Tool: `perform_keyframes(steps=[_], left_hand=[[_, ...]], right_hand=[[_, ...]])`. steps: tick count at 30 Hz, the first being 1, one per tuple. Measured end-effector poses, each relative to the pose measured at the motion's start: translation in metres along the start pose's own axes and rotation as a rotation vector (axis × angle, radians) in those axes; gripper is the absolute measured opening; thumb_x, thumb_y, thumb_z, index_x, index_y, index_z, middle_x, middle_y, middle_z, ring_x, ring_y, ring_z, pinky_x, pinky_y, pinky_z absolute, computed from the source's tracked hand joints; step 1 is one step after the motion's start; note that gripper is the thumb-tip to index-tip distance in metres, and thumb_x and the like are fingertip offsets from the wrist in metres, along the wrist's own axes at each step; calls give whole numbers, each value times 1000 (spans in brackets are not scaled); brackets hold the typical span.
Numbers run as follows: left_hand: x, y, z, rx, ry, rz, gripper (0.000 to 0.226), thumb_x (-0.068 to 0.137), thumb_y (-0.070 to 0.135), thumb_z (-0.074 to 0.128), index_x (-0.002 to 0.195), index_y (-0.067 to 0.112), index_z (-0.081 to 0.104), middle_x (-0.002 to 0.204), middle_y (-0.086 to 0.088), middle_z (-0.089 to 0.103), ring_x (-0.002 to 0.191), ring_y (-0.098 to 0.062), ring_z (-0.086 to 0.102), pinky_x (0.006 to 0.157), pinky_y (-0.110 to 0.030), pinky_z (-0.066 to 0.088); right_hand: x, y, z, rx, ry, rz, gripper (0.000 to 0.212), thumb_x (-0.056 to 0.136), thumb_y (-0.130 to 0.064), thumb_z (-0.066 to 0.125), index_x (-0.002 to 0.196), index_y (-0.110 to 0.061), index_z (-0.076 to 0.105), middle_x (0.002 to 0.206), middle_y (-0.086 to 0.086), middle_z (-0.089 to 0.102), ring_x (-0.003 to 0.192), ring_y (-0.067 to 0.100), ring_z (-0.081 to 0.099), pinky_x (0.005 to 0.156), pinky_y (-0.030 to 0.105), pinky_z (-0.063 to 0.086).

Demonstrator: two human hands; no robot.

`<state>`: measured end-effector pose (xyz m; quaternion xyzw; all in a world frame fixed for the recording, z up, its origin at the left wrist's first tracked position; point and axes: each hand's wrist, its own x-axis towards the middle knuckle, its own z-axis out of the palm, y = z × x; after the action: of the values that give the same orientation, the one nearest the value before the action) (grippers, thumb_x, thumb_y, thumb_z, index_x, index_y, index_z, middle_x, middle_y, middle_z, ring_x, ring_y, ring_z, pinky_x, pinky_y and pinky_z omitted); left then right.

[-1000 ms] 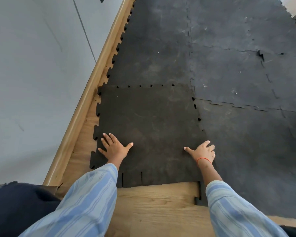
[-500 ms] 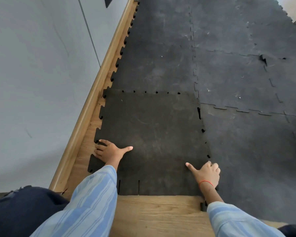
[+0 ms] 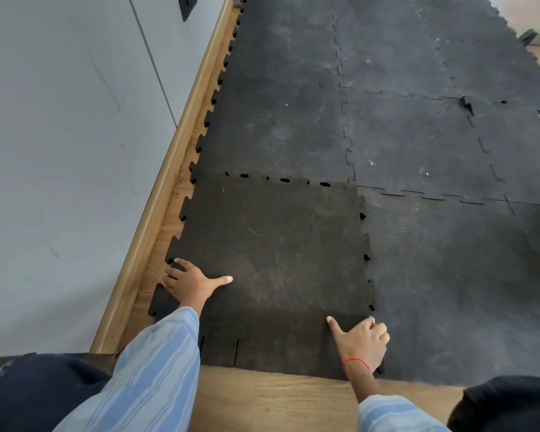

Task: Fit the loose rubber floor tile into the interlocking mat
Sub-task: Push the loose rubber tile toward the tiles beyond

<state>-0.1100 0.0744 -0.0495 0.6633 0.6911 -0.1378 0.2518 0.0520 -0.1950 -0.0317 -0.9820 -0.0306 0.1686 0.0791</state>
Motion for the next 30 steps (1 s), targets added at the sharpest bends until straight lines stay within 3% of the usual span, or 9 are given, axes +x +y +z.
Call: perform_keyframes(steps=[4,11,20,30], left_hand=[[2,-3,2,-11,-19,-4,143,55,76,73,153,6,-4,159,-25,4,146,-43,10,118,-50,18],[0,-8,1,11,-19,-18,143,56,77,72,153,4,-4,159,-25,5,146,-43,11,118,-49,22],[7,-7,0,-1,-21,-16,144,54,76,75,153,4,-2,159,-26,5,145,-45,11,117,-53,23],[3,-4,-4,34,-32,6,141,58,74,74,153,3,-2,159,-25,5,146,-45,11,117,-53,22]], right_hand=[[6,-1,0,21,-5,-12,103,65,-66,70,132,6,43,119,22,48,107,39,45,94,45,41],[17,-2,-6,69,-58,-62,92,73,-58,69,138,2,41,129,18,44,115,37,42,95,44,42],[24,-11,-14,128,-96,-39,90,70,-64,67,128,3,49,125,17,44,113,36,42,93,41,42],[24,-14,-22,135,-139,-37,96,69,-70,63,130,2,48,130,15,41,120,35,39,95,43,43]])
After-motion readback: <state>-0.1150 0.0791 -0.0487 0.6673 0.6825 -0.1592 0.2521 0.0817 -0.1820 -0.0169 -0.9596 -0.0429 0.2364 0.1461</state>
